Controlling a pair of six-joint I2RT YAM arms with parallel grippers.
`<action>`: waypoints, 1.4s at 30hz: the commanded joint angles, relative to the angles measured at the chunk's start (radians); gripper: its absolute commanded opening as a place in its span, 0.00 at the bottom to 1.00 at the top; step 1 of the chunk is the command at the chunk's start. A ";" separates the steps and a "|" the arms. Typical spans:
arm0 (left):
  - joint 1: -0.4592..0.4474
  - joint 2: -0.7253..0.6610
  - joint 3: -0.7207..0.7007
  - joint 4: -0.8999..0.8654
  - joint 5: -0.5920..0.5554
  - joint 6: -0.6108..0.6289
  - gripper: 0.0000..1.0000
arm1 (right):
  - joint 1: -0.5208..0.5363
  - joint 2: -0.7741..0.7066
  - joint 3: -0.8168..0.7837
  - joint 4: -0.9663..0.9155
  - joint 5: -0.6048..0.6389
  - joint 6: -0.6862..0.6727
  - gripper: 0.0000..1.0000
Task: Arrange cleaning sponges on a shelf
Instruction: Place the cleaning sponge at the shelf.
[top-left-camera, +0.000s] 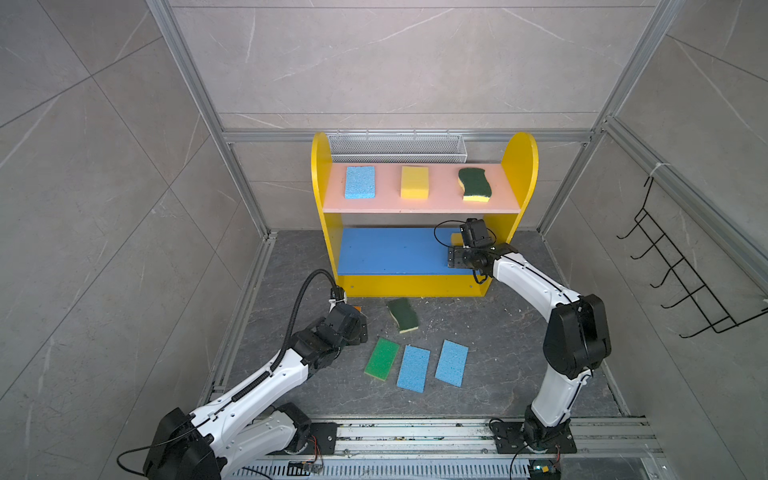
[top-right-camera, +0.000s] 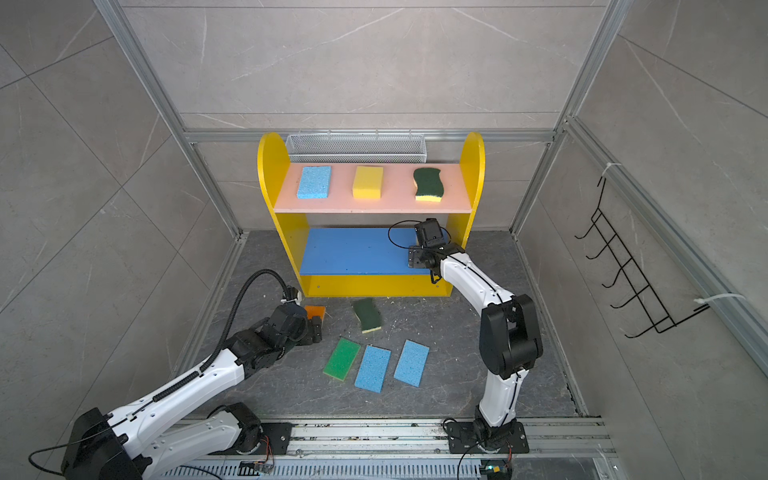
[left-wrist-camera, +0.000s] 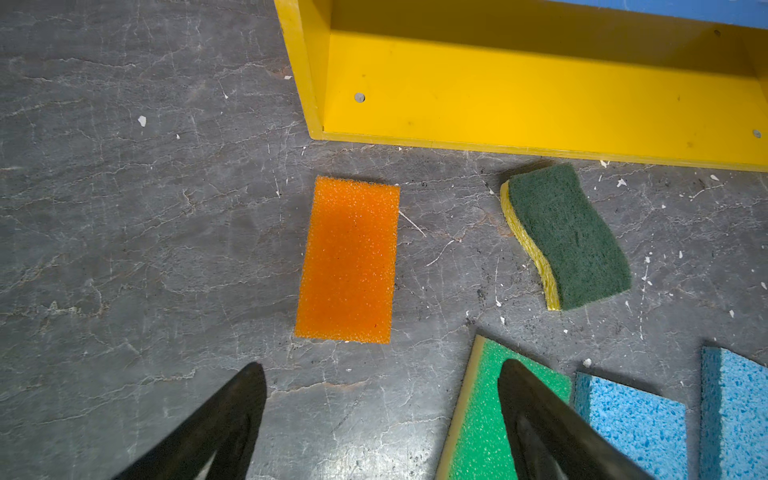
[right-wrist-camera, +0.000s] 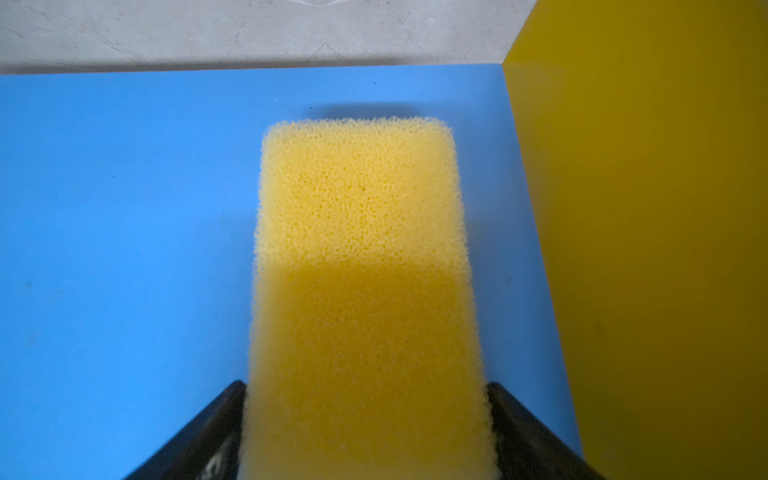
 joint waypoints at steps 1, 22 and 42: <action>0.000 -0.025 0.028 -0.010 -0.023 -0.012 0.90 | 0.011 -0.087 -0.041 -0.009 -0.023 0.017 0.91; -0.018 0.066 0.004 -0.019 0.087 -0.032 0.89 | 0.202 -0.482 -0.416 -0.080 0.007 0.118 0.94; -0.303 0.130 -0.005 -0.089 -0.001 -0.221 0.89 | 0.233 -0.751 -0.711 -0.167 -0.036 0.262 0.95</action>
